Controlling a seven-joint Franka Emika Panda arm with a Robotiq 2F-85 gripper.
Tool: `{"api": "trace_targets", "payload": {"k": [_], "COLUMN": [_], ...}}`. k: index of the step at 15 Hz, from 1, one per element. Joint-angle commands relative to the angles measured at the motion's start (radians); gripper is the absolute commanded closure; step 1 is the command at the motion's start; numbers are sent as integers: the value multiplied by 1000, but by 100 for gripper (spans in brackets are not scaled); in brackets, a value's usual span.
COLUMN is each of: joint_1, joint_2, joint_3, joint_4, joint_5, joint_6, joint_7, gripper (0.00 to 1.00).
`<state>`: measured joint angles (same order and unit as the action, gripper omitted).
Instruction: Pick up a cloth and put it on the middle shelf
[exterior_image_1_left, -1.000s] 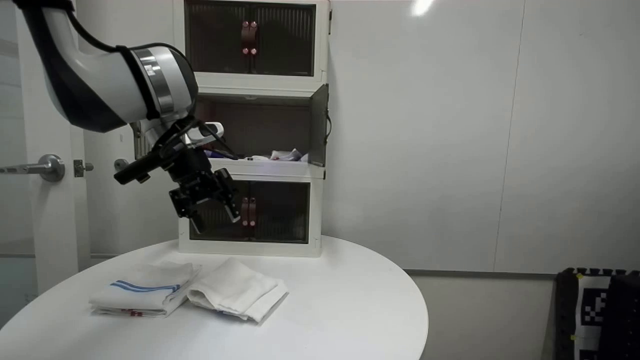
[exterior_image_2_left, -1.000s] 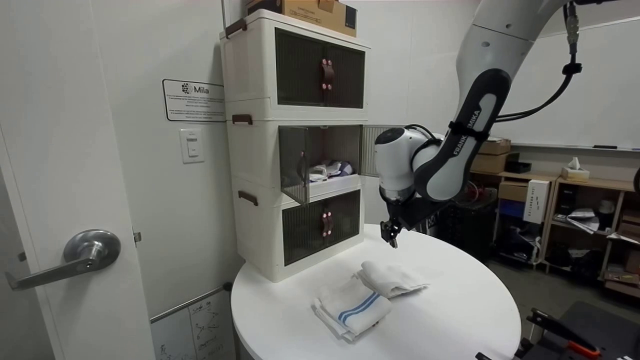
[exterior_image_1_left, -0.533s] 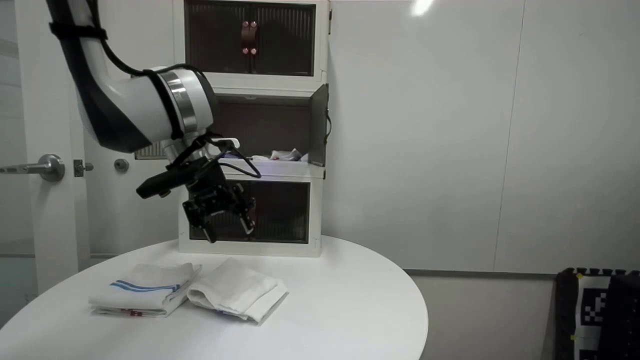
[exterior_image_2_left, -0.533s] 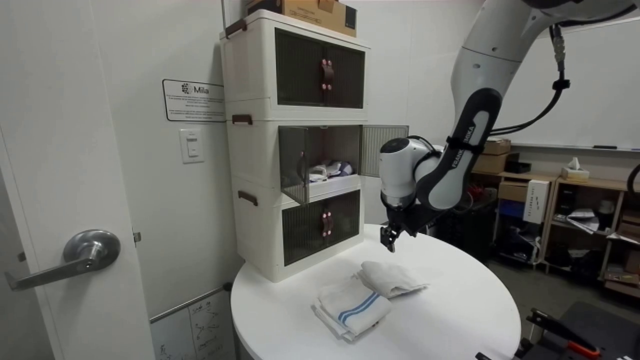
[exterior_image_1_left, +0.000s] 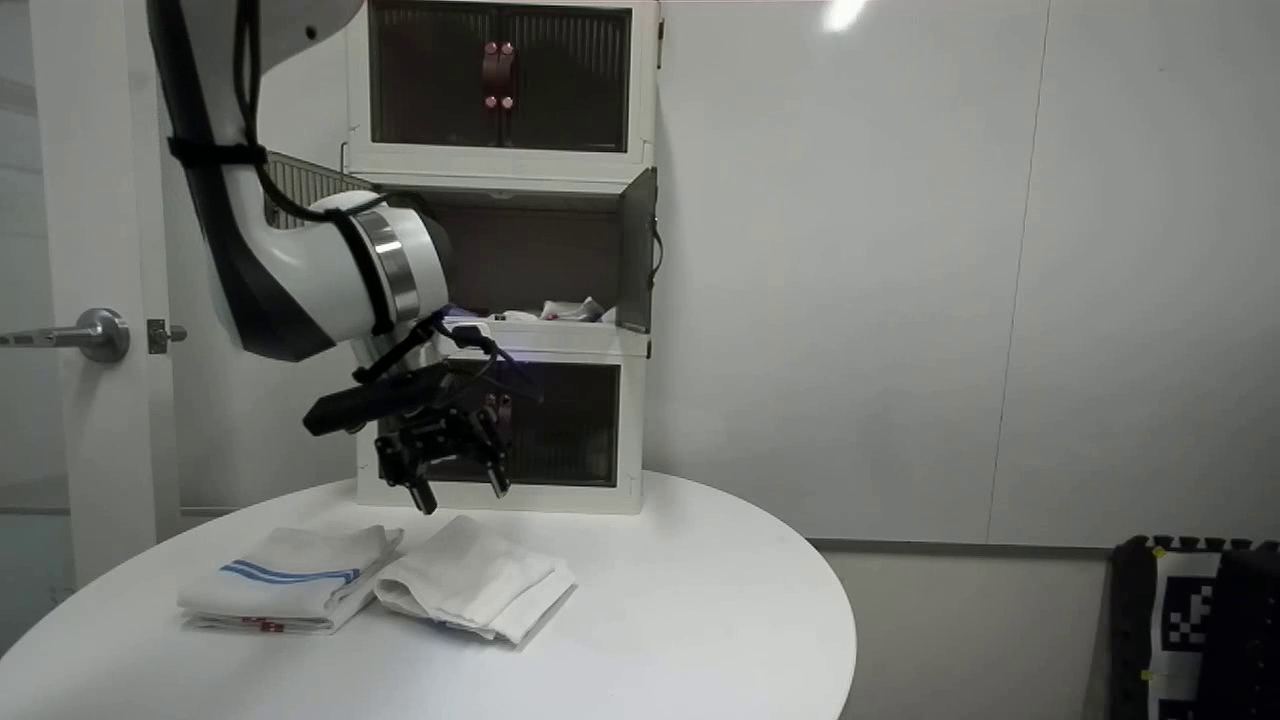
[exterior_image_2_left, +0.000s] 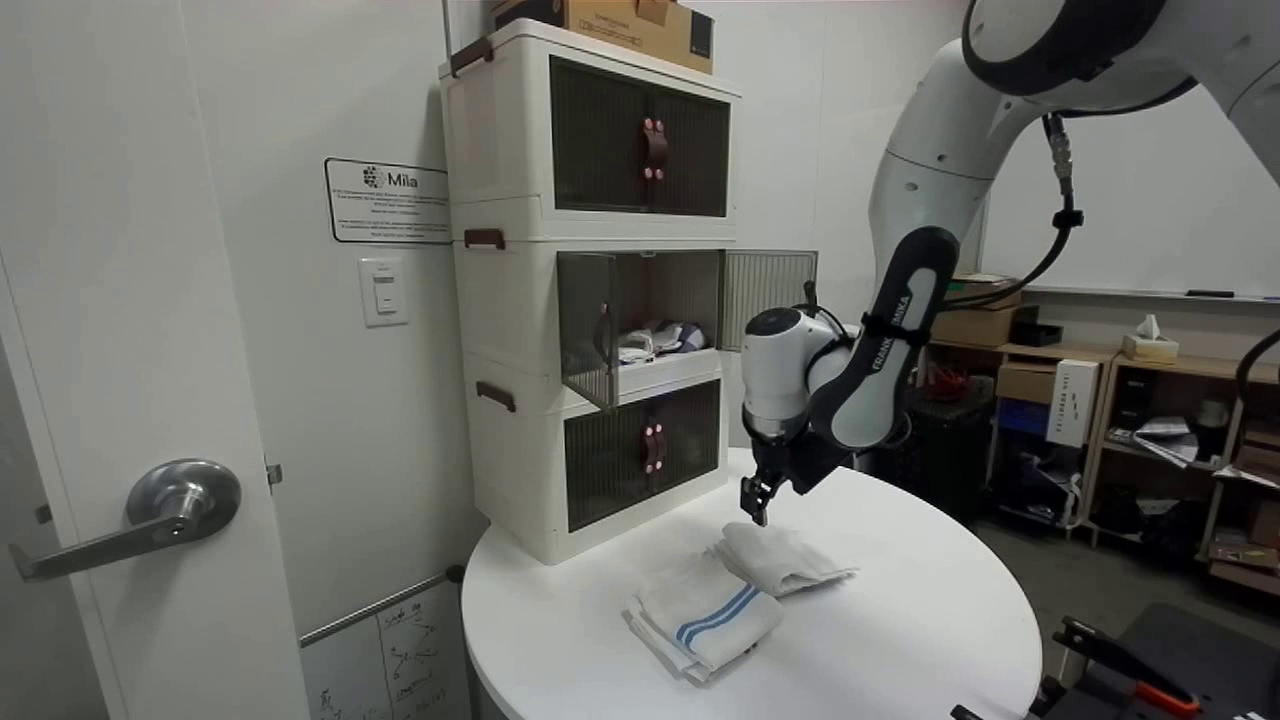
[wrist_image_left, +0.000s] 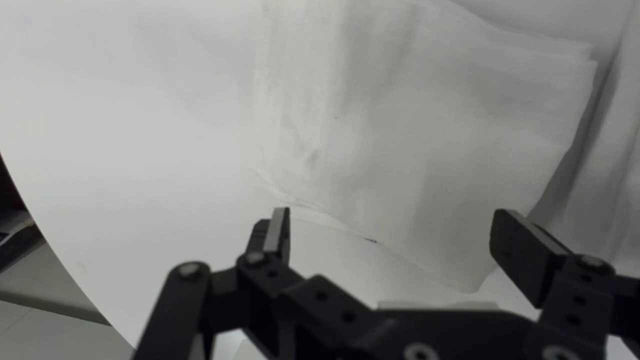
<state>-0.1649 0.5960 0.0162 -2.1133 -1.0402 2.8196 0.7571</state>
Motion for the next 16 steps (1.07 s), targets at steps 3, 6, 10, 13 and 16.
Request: {"api": "trace_targets", "payload": {"k": [3, 6, 10, 13, 16], "joint_1": [-51, -72, 28, 81, 127], "joint_2": [128, 172, 208, 228, 248], "joint_3": [66, 103, 21, -13, -47], "joint_4": [116, 154, 180, 193, 209], "joint_5": [64, 104, 350, 531, 670], "joint_6": [25, 16, 64, 59, 44], "joint_7": [-110, -145, -311, -442, -549], "gripper": [0, 0, 0, 0, 0]}}
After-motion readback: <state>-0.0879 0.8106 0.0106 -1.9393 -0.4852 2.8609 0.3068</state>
